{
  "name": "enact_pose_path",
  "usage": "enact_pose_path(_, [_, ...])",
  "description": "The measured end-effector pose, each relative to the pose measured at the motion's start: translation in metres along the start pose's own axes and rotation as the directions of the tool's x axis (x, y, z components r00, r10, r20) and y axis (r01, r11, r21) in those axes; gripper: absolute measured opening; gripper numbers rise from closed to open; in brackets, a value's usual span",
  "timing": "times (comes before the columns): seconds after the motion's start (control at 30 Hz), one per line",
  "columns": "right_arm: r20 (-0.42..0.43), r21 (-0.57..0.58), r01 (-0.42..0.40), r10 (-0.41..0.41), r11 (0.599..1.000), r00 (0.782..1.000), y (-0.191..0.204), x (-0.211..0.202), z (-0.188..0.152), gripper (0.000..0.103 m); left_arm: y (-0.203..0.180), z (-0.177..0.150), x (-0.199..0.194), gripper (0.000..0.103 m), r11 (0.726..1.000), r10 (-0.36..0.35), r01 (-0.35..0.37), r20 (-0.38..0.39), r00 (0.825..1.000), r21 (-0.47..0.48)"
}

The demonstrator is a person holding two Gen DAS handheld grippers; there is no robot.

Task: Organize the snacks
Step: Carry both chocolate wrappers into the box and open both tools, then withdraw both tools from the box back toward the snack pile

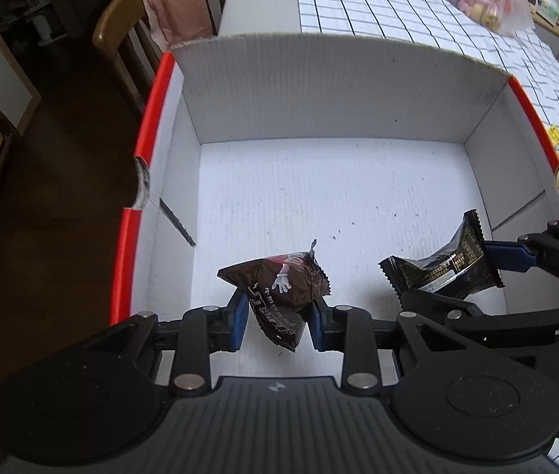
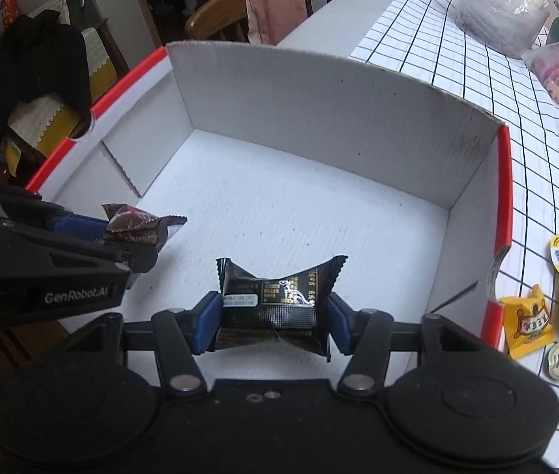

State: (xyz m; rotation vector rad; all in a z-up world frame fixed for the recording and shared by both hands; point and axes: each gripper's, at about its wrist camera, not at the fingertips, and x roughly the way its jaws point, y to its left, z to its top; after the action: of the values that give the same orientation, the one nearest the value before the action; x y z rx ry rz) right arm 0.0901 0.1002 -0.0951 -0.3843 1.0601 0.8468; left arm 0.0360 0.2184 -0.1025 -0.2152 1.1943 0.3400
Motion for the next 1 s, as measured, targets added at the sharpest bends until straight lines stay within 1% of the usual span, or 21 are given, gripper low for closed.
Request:
enact_pose_path(0.27, [-0.003,0.009,0.003,-0.003,1.0,1.0,0.001,0.002,-0.001,0.059,-0.002,-0.001,0.004,0.031,1.0,-0.006,0.006,-0.002,1.0,0.004])
enact_pose_path(0.3, [-0.002,0.011,0.002,-0.002,1.0,1.0,0.001,0.001,-0.001,0.06,-0.001,-0.001,0.004,0.032,1.0,-0.008,0.008,0.0,1.0,0.004])
enact_pose_path(0.4, [0.014,0.014,0.005,-0.006,1.0,1.0,-0.001,-0.004,-0.003,0.062,0.0,-0.003,0.002,0.038,1.0,-0.015,0.015,0.01,1.0,-0.007])
enact_pose_path(0.5, [0.033,0.028,0.0,-0.001,1.0,0.999,-0.004,-0.011,-0.003,0.068,0.002,-0.004,-0.004,0.042,0.999,-0.033,0.034,0.024,0.999,-0.018])
enact_pose_path(0.6, [0.054,0.038,-0.02,0.018,0.999,0.998,-0.008,-0.021,-0.005,0.068,0.001,-0.006,-0.014,0.045,0.999,-0.045,0.046,0.051,0.998,-0.019])
enact_pose_path(0.7, [0.085,0.05,-0.018,0.014,0.999,0.996,-0.009,-0.034,-0.007,0.075,0.002,-0.008,-0.025,0.046,0.998,-0.061,0.063,0.079,0.995,-0.028])
enact_pose_path(0.77, [0.109,0.066,-0.032,0.025,0.997,0.994,-0.012,-0.043,-0.009,0.076,0.001,-0.01,-0.034,0.049,0.997,-0.071,0.075,0.101,0.992,-0.033])
enact_pose_path(0.83, [0.132,0.081,-0.046,0.035,0.996,0.991,-0.016,-0.053,-0.009,0.079,0.0,-0.012,-0.043,0.055,0.996,-0.08,0.086,0.13,0.988,-0.038])
enact_pose_path(0.97, [0.181,0.095,-0.077,0.059,0.993,0.982,-0.022,-0.074,-0.015,0.08,-0.007,-0.016,-0.061,0.057,0.993,-0.103,0.111,0.18,0.978,-0.03])
enact_pose_path(1.0, [0.194,0.096,-0.087,0.067,0.992,0.979,-0.024,-0.079,-0.017,0.083,-0.009,-0.018,-0.066,0.058,0.993,-0.105,0.112,0.194,0.975,-0.028])
